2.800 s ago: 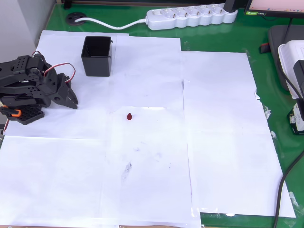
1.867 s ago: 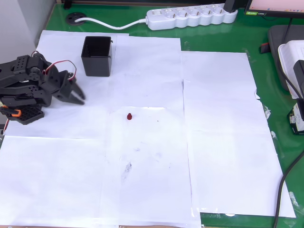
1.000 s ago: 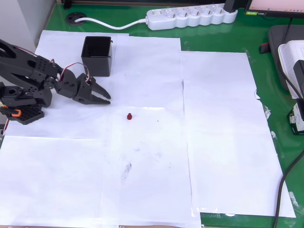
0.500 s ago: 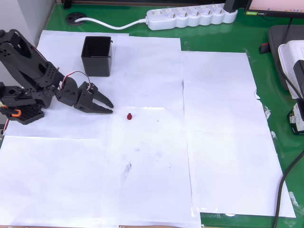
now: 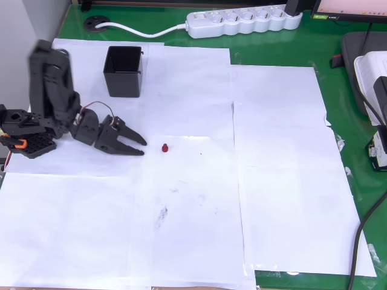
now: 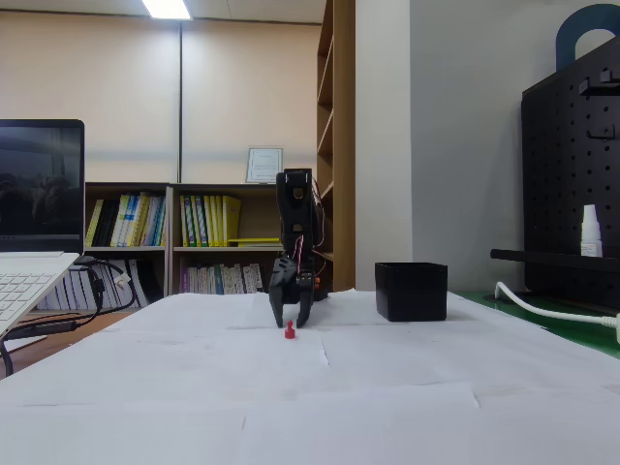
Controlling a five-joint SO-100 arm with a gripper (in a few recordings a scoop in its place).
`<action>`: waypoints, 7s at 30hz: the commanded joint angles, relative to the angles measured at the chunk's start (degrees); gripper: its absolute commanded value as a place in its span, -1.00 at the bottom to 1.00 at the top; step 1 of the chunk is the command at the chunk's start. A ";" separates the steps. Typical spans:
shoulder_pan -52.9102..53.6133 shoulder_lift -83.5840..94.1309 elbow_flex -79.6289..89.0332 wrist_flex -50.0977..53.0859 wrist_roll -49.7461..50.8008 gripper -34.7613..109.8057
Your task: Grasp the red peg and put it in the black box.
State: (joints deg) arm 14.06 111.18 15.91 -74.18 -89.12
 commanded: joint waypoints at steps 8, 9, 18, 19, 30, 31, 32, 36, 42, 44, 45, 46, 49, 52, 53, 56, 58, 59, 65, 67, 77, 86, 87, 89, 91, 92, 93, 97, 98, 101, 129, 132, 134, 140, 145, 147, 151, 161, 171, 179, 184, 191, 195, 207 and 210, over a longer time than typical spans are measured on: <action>3.34 4.83 5.19 -0.35 -0.62 -0.23; 3.43 4.83 5.19 0.09 -1.23 -0.20; 0.44 5.89 3.96 -1.49 -2.55 -0.08; -0.09 6.94 3.96 -2.72 -2.99 -0.08; -1.14 16.61 7.56 -13.45 0.18 -0.08; -1.14 16.87 8.00 -13.71 0.97 -0.08; -0.97 17.05 8.26 -14.24 2.02 -0.08; -0.79 17.58 10.11 -13.97 4.04 -0.08; -1.23 18.11 11.07 -14.24 4.22 -0.09; -1.32 18.63 12.30 -13.97 4.13 -0.09; -1.41 18.98 12.83 -13.89 3.96 -0.09; -1.49 19.34 13.27 -13.97 3.69 -0.09; -1.93 19.42 13.97 -13.36 3.52 -0.09; -2.11 19.51 14.06 -13.36 3.16 -0.09; -2.37 19.51 14.15 -13.45 3.16 -0.09; -3.43 19.42 14.68 -13.01 3.60 -0.09; -4.13 19.60 14.68 -13.27 3.60 -0.09; -4.39 19.60 14.85 -13.27 3.60 -0.09; -6.15 20.04 15.21 -13.36 3.60 -0.09; -6.15 20.13 15.38 -13.36 3.43 -0.09; -6.06 21.18 16.79 -13.36 2.29 -0.08; -5.62 21.88 20.13 -11.95 1.41 -0.05; -5.54 21.88 20.57 -11.69 1.32 -0.01; -5.27 22.06 21.09 -11.51 1.14 0.01; -5.27 22.06 21.09 -11.43 1.14 0.01; -5.27 22.06 21.09 -11.43 0.97 0.01; -5.27 22.06 21.01 -11.43 0.97 0.00; -5.27 22.15 21.01 -11.43 -0.09 0.00; -5.10 22.32 20.83 -11.78 -0.44 0.01; -4.48 22.76 20.04 -12.66 -0.97 0.01; -3.60 14.15 14.68 -4.22 1.05 -0.01; -3.60 14.24 14.68 -4.22 0.97 -0.02; -3.60 14.24 14.68 -4.22 0.70 -0.04; -3.34 13.97 14.85 -4.22 3.16 -0.52; -3.34 14.15 15.12 -3.96 2.11 -0.52; -3.34 14.24 15.12 -3.96 1.93 -0.52; -3.34 14.24 15.12 -3.96 1.58 -0.52; -6.15 -6.59 7.73 -2.55 6.06 -0.52; -19.42 -50.54 18.98 37.18 13.54 -0.52; -27.60 -65.92 44.74 85.61 19.69 -0.52; -32.52 -66.01 64.95 117.69 23.73 -0.52; -41.84 -59.94 83.58 149.68 31.38 -0.52; -46.14 -53.53 92.20 160.22 36.04 -0.52; -54.76 -27.69 110.74 177.80 49.31 -0.52; -55.37 -20.74 114.61 180.97 52.47 -0.52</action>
State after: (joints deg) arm -40.08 85.34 122.96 103.54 -38.67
